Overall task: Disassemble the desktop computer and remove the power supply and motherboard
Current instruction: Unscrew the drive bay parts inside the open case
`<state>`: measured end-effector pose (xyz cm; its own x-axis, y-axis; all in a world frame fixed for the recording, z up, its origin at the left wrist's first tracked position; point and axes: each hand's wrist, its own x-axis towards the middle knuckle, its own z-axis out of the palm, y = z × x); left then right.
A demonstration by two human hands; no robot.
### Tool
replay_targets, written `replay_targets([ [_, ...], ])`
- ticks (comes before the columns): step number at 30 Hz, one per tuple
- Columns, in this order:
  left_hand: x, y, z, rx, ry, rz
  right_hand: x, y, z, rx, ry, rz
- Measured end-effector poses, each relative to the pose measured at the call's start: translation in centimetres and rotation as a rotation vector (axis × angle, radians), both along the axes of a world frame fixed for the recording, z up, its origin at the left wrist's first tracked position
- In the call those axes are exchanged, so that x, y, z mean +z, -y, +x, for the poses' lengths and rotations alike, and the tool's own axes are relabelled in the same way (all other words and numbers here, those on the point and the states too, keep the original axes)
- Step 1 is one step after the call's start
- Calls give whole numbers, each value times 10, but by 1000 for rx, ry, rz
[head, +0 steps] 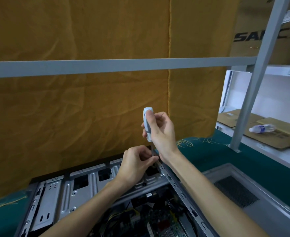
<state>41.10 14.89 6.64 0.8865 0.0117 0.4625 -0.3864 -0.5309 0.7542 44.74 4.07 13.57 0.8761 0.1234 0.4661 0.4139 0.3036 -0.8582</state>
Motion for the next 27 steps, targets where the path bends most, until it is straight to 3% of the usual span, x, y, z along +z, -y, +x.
replay_targets([
  [6, 0, 1, -1, -130, -9, 60, 2, 0, 5, 3, -105, 39],
  [12, 0, 0, -1, -36, 10, 1, 0, -1, -2, -82, 80, 107],
  [18, -1, 2, -2, -118, -5, 70, 3, -4, -1, -72, 58, 49],
  [24, -1, -1, -2, -46, -4, -3, -6, -6, -8, -130, 276, -10],
  [27, 0, 0, -2, -70, -24, 36, -1, -6, -3, -82, 183, 19],
])
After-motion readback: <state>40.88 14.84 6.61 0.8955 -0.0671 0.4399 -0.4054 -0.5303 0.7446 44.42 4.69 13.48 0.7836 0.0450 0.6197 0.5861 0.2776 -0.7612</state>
